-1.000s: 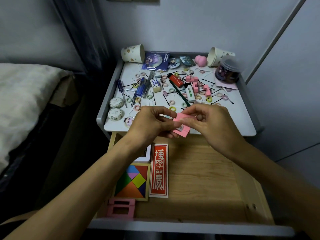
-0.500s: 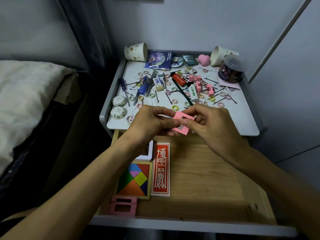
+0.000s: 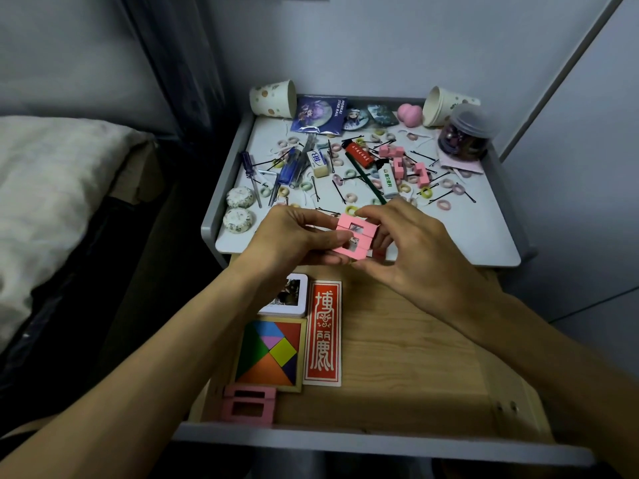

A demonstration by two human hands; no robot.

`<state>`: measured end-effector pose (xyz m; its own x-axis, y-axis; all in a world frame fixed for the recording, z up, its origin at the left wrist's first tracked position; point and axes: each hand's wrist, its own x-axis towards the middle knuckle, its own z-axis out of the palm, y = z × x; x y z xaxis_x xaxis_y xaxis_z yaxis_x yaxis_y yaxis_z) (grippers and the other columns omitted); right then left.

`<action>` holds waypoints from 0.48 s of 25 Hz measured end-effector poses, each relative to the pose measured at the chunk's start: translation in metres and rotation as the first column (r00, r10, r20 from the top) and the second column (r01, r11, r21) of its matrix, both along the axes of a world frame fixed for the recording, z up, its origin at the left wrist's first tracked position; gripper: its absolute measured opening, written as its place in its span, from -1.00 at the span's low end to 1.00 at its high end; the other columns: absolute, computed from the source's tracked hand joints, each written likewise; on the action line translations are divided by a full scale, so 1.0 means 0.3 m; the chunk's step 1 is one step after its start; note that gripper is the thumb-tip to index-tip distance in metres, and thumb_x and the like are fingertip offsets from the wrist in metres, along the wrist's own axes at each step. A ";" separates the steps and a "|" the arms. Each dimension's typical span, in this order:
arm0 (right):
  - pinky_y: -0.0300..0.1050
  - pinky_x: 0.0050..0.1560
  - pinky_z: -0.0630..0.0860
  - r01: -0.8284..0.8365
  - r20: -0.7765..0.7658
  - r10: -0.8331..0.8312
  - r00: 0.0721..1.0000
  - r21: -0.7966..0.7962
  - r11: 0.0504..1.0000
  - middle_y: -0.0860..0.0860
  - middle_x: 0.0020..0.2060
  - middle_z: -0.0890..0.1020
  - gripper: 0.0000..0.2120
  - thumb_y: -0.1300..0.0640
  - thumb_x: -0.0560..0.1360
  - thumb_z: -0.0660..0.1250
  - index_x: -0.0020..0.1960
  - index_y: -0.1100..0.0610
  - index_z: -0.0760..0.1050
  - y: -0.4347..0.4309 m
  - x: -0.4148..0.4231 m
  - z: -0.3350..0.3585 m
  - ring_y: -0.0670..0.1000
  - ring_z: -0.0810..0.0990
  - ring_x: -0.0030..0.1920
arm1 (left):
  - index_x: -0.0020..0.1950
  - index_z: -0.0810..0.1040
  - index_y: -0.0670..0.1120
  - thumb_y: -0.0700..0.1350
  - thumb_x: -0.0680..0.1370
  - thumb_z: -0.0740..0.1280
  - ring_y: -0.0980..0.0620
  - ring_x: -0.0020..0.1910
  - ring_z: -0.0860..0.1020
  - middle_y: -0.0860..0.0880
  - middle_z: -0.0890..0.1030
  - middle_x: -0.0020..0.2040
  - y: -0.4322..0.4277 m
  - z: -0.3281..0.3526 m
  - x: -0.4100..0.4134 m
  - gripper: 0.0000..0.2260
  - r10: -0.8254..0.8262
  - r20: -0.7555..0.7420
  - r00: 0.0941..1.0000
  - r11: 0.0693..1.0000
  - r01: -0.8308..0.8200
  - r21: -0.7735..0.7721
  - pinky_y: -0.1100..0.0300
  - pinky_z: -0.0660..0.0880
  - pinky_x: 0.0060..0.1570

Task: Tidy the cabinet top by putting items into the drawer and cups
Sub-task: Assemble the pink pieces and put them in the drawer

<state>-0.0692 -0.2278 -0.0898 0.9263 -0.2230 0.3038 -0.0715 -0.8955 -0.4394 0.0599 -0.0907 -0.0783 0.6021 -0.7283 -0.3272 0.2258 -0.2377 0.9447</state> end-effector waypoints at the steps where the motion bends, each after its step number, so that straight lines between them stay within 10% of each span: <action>1: -0.45 -0.07 0.35 -0.003 0.005 0.003 1.000 -0.010 1.000 0.01 0.04 0.54 -0.47 0.09 0.36 0.55 0.27 0.16 0.49 0.001 0.000 -0.001 -0.14 0.49 -0.04 | -0.06 0.66 -0.25 -0.31 0.46 0.43 -0.04 -0.33 0.67 -0.23 0.70 -0.16 0.002 0.001 0.001 -0.92 -0.001 0.002 1.000 1.000 0.001 -0.001 0.26 0.64 -0.24; 12: -0.14 -0.11 0.59 -0.022 0.077 0.035 0.996 -0.159 0.987 0.10 -0.02 0.63 -0.51 0.05 0.36 0.53 0.21 0.25 0.56 0.049 0.000 -0.023 0.03 0.63 -0.09 | 0.01 0.62 -0.29 -0.32 0.49 0.41 -0.02 -0.35 0.65 -0.23 0.70 -0.19 0.047 -0.012 0.021 -0.88 -0.084 0.059 0.995 0.995 0.081 0.059 0.23 0.64 -0.27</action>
<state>-0.0694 -0.2132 -0.0967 0.9031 -0.1402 0.4060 -0.0155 -0.9552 -0.2955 0.0661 -0.0768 -0.0819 0.5608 -0.7579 -0.3334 0.1456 -0.3062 0.9408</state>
